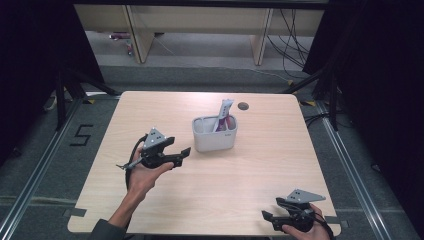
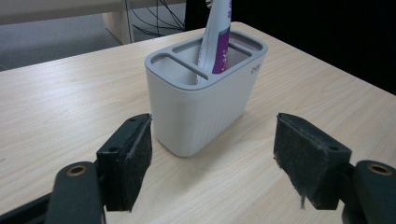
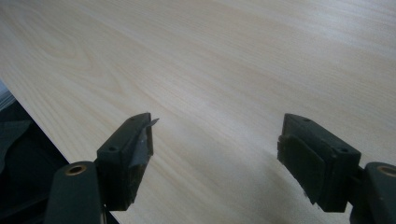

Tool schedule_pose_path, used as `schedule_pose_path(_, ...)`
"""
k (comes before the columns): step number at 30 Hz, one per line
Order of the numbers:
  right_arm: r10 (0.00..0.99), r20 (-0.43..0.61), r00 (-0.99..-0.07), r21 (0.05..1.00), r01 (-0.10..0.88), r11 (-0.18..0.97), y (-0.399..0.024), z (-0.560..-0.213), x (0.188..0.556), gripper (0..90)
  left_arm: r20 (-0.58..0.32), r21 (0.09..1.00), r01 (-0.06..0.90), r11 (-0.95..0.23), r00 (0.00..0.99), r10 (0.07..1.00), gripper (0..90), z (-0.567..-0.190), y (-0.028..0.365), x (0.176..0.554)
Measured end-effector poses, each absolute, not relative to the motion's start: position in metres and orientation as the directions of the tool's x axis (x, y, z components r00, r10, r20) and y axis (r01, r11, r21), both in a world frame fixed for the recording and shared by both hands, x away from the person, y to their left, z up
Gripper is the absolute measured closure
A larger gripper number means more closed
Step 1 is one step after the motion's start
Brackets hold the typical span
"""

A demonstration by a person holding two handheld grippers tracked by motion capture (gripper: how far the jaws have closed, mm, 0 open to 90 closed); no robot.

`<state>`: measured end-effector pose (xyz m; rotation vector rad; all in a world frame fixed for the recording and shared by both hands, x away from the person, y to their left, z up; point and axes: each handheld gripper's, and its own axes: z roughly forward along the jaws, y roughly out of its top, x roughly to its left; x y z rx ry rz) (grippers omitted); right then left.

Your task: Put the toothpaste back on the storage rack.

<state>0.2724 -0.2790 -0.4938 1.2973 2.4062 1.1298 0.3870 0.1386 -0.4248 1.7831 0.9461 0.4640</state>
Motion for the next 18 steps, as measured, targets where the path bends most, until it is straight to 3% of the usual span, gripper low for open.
schedule_pose_path(10, 0.778, 0.192, -0.598, 0.692, 0.645, 0.325, -0.276, -0.494, 0.272, 26.5, -0.098, 0.912, 0.363, -0.191, 0.645, 0.758, 25.0, -0.437, 0.147, 0.371)
schedule_pose_path(12, 0.773, 0.15, -0.616, 0.703, 0.616, 0.355, -0.278, -0.494, 0.274, 26.6, -0.09, 0.908, 0.366, -0.204, 0.646, 0.758, 24.6, -0.439, 0.147, 0.366)
schedule_pose_path(18, 0.775, 0.191, -0.603, 0.693, 0.642, 0.328, -0.278, -0.494, 0.273, 26.6, -0.076, 0.911, 0.348, -0.22, 0.668, 0.74, 23.7, -0.445, 0.149, 0.354)
